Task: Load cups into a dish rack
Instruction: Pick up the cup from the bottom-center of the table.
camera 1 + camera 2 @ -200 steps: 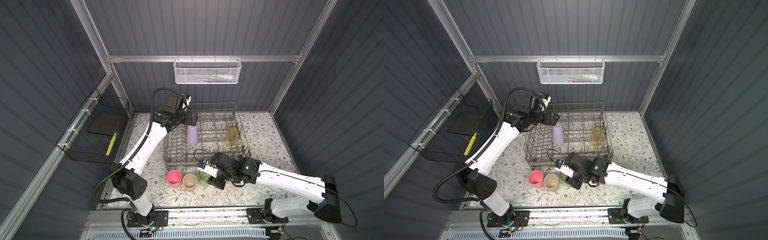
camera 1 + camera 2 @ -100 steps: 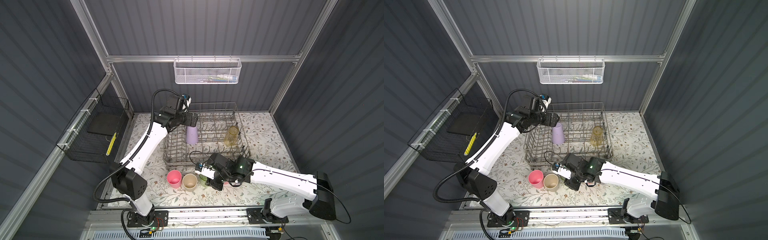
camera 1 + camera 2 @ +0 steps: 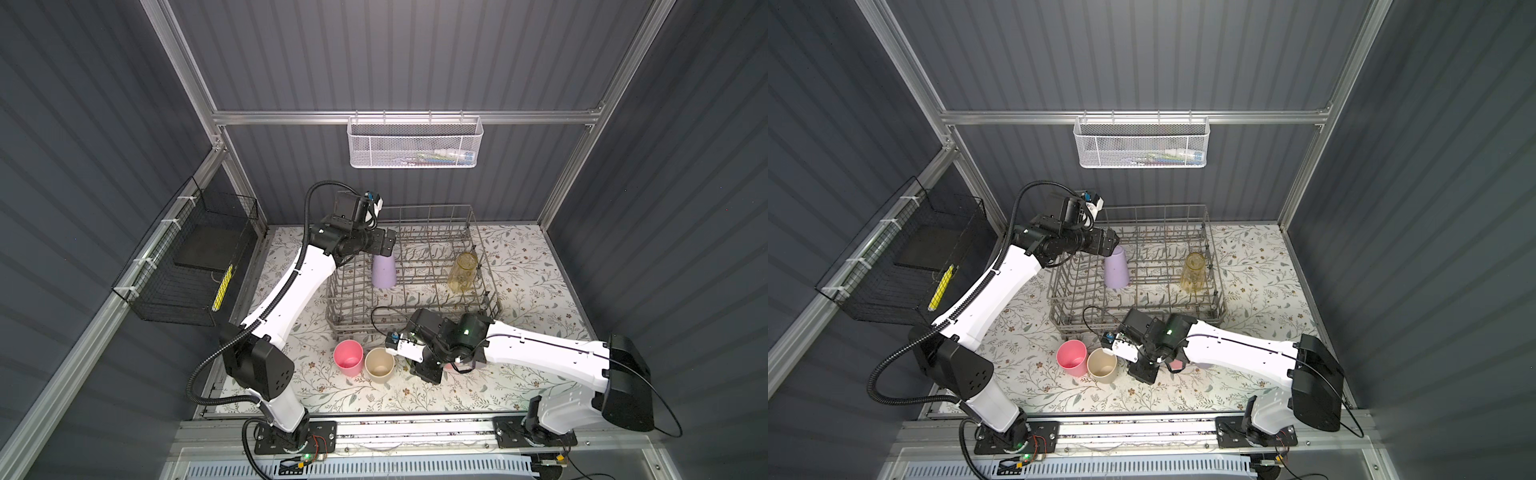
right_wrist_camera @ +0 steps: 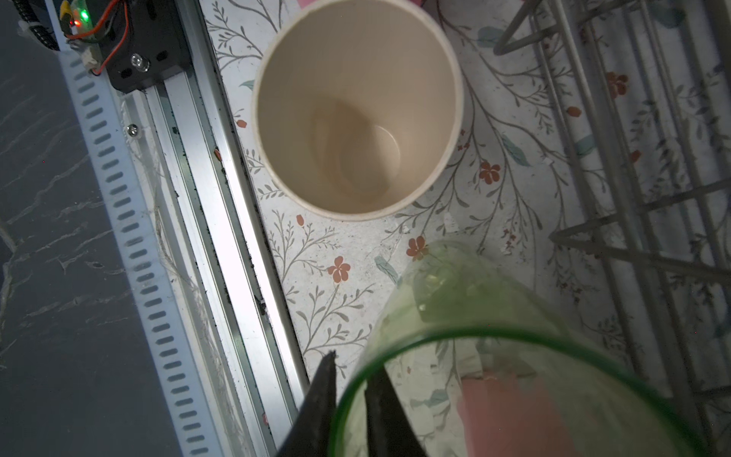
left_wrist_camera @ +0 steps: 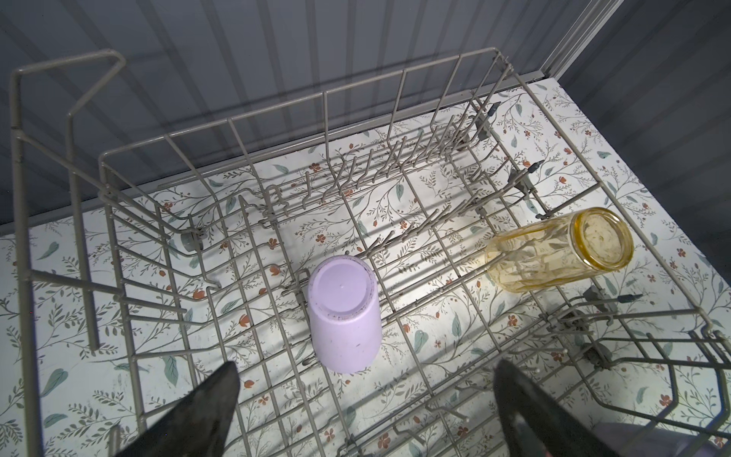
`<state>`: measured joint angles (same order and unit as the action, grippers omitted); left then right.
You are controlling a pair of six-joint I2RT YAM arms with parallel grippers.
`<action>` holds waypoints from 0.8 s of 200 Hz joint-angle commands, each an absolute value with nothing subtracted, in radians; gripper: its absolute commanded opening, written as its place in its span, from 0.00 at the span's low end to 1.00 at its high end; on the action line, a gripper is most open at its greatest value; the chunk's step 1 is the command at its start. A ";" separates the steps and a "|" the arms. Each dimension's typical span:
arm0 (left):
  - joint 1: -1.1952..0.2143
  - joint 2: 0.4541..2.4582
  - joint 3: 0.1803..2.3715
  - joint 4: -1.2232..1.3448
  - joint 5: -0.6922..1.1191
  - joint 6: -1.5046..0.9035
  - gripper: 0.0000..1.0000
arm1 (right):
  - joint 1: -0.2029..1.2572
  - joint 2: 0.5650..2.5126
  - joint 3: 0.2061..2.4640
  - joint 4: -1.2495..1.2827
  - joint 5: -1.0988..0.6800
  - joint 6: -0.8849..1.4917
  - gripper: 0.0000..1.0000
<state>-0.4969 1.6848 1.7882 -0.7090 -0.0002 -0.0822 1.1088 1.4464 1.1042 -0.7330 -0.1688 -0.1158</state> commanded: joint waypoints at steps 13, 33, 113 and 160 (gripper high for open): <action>-0.499 1.649 1.774 -0.696 0.003 -0.078 1.00 | 1.106 1.437 1.144 -0.784 -0.165 -0.123 0.04; -0.498 1.646 1.773 -0.696 0.005 -0.077 1.00 | 1.106 1.417 1.154 -0.803 -0.161 -0.126 0.00; -0.494 1.608 1.753 -0.665 0.012 -0.080 1.00 | 1.040 1.180 1.356 -0.969 -0.199 -0.120 0.00; -0.486 1.559 1.697 -0.567 0.091 -0.100 1.00 | 0.754 0.922 1.327 -0.721 -0.616 0.005 0.00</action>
<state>-0.4953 1.6035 1.7309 -0.6392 0.0269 -0.0834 0.8707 1.0126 1.3563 -0.8787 -0.3664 -0.0822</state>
